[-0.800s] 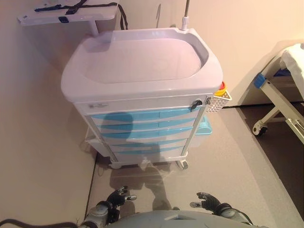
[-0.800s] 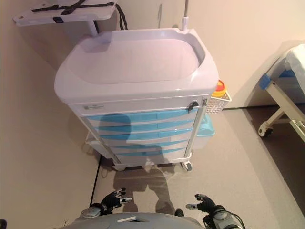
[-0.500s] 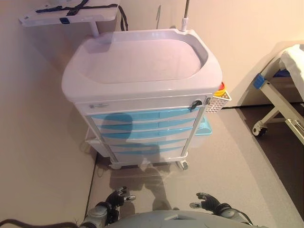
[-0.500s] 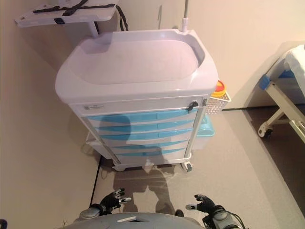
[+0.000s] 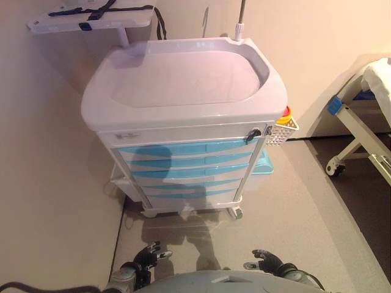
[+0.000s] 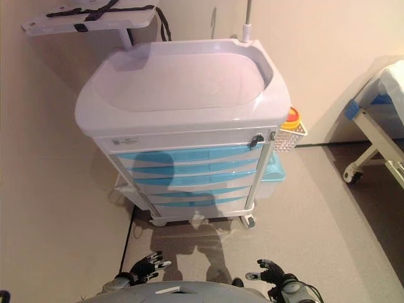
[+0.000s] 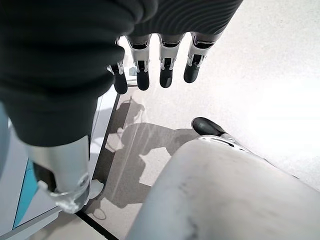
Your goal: Open the drawer and pick up the medicine
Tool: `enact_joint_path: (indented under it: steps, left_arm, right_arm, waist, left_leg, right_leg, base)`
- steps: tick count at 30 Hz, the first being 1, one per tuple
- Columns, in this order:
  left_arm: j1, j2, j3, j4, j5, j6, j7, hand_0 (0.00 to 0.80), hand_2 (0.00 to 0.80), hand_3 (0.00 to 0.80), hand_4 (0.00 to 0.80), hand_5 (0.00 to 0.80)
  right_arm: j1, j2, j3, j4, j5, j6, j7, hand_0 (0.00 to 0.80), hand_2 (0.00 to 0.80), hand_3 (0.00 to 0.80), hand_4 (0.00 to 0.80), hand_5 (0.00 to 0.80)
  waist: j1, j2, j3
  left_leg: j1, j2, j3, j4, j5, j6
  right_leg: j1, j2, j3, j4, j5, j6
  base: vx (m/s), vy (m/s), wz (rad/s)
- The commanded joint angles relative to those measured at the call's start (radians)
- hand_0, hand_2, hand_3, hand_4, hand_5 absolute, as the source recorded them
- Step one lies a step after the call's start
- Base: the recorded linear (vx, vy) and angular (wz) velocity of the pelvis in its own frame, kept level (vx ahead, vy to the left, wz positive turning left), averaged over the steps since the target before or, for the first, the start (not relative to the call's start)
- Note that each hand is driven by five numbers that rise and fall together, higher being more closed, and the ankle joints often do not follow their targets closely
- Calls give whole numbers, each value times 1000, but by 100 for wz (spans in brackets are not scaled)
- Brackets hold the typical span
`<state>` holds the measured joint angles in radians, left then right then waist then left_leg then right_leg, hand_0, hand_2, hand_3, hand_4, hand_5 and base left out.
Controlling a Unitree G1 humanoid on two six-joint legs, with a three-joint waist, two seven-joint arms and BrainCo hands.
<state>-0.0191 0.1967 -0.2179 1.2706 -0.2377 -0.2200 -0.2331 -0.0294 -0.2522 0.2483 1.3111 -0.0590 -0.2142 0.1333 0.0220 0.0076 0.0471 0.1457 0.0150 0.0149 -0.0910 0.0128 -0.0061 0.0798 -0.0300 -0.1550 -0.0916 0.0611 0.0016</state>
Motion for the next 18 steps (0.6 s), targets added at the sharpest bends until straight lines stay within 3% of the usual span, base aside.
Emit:
enact_joint_path:
  steps: [1,6,8,12,14,18]
  left_arm:
    - [-45,-14,23,64,-26,-17,-2,0,0,0,0,0]
    - [-53,-12,20,52,-62,-25,4,0,0,0,0,0]
    - [-60,-16,15,39,-90,-37,8,0,0,0,0,0]
    - [-113,-17,0,14,-141,-75,11,0,0,0,0,0]
    - [-135,-17,1,11,-160,-93,-8,0,0,0,0,0]
    - [-184,-7,-22,-9,-184,-109,9,0,0,0,0,0]
  right_arm:
    - [-40,23,1,23,6,-26,-5,0,0,0,0,0]
    - [-42,15,6,13,11,-26,-4,0,0,0,0,0]
    - [-48,5,14,-4,26,-25,-3,0,0,0,0,0]
    - [-86,-9,42,-33,61,-40,-22,0,0,0,0,0]
    - [-108,-19,47,-35,78,-40,-38,0,0,0,0,0]
    - [-146,-19,48,-45,114,-43,-61,0,0,0,0,0]
  waist:
    - [-14,-21,14]
    - [-23,-16,41]
    - [-25,-17,66]
    - [-7,-36,159]
    - [3,-33,203]
    - [-1,-24,268]
  left_leg:
    - [-25,-37,67,4,-31,17]
    - [-42,-38,58,31,-37,20]
    - [-97,-42,50,109,-51,16]
    - [-268,-70,-18,298,-70,16]
    - [-313,-71,-40,301,-58,18]
    - [-386,-53,-31,248,-5,32]
  right_leg:
    - [20,-3,10,57,-67,37]
    - [-2,2,29,79,-77,28]
    - [-34,2,40,107,-84,15]
    - [-137,-12,56,189,-83,-7]
    - [-182,-7,59,218,-87,-11]
    - [-323,3,50,282,-82,-8]
  base:
    - [38,-29,0]
    - [27,-52,1]
    - [-33,-49,3]
    - [-143,-42,25]
    - [-100,22,17]
    - [-85,63,-15]
